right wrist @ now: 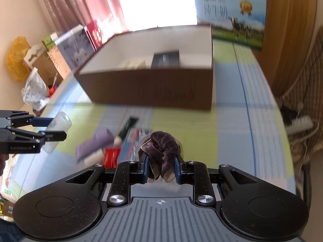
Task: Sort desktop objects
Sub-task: 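Lift the scrunchie with the right tool while the left tool grasps the clear plastic case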
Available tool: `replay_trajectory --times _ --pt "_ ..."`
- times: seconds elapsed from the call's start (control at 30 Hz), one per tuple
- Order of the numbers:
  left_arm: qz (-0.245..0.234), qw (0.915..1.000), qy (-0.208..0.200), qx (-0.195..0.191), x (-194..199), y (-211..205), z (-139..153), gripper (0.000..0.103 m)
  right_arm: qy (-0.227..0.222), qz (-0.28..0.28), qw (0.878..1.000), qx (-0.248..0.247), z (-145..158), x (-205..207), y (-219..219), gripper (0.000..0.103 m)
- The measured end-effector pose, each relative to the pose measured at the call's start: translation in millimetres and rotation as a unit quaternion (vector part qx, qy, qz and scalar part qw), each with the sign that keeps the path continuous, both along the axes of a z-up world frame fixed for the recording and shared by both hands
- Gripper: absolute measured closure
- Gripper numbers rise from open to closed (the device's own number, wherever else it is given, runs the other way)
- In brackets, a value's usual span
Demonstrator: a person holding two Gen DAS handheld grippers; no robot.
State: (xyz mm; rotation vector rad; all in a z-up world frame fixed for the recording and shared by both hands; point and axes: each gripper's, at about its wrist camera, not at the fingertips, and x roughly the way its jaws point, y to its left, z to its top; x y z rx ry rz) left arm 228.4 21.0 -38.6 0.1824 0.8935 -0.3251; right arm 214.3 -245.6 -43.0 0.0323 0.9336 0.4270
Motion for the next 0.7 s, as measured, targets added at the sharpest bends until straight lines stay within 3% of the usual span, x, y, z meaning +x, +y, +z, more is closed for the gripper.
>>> replay_trajectory --times 0.37,0.7 --pt "0.028 0.9980 -0.050 -0.026 81.7 1.4 42.2 0.054 -0.086 0.008 0.996 -0.005 48.2 66.9 2.7 0.081" --pt "0.067 0.9969 -0.034 -0.022 183.4 -1.6 37.6 0.054 -0.098 0.000 0.994 -0.042 40.7 174.3 22.8 0.081"
